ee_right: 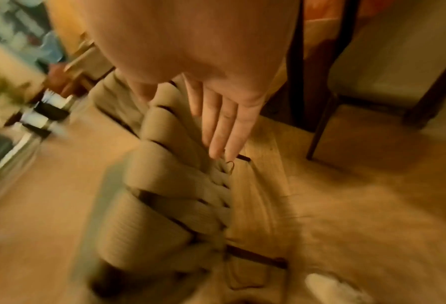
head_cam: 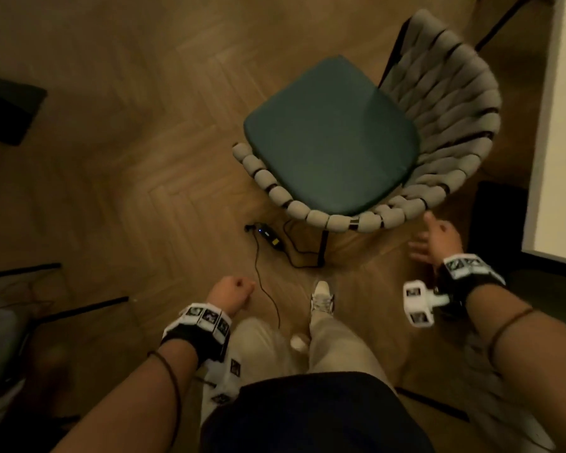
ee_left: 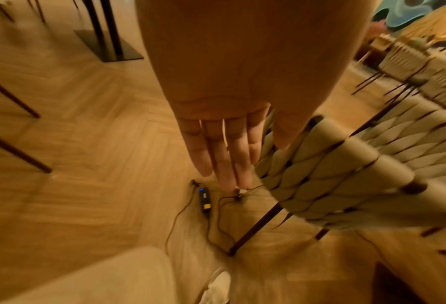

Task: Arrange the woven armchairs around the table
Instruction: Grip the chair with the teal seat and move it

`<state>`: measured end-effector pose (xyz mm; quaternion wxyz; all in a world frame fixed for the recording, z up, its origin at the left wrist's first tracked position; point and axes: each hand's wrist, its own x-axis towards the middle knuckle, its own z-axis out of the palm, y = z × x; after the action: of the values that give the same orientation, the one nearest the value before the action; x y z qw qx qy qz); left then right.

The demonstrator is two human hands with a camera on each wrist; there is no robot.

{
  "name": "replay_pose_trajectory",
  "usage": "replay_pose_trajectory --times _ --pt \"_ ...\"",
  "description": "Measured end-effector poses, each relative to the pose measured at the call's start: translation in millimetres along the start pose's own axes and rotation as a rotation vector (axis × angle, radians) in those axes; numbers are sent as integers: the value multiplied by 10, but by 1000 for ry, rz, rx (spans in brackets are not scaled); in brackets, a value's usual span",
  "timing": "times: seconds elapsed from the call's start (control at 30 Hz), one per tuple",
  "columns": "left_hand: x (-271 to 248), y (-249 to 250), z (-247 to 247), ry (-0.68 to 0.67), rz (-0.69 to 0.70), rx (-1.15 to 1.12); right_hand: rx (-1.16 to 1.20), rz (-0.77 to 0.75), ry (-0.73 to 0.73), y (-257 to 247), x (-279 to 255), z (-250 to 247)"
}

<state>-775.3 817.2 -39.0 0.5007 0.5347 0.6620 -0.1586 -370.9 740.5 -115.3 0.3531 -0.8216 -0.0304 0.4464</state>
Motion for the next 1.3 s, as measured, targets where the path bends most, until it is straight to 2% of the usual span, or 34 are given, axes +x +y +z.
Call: replay_pose_trajectory --times 0.1,0.2,0.3,0.4,0.47,0.6,0.7,0.8,0.9,1.03,1.13,1.3 --pt "269 483 -290 -20 87 -24 132 191 59 -428 463 121" --pt "572 775 -511 -79 134 17 -23 214 37 -541 509 254" --pt "904 903 -684 -168 132 20 -63 227 135 -510 440 329" --pt "1252 961 -911 -293 95 16 9 333 283 -465 320 470" --pt "1535 976 -1088 -350 50 -64 31 371 364 -394 117 695" --pt "1884 919 -1419 -442 -141 -261 75 426 443 -284 -442 1275" --pt "2053 729 -1594 -341 -128 -249 172 503 467 -266 -831 1674" --pt "2400 416 -1688 -206 -53 -162 286 523 460 -173 -1012 1933" --pt "2757 233 -1804 -131 -59 -90 485 553 438 -92 -1155 2162" --pt "2336 846 -2073 -98 -6 -97 678 550 446 -122 -1250 2401" --pt "2230 1191 -2175 -132 32 -46 752 580 436 -136 -1242 2543" --pt "2598 1619 -2387 -169 32 55 886 621 504 -276 -1212 2830"
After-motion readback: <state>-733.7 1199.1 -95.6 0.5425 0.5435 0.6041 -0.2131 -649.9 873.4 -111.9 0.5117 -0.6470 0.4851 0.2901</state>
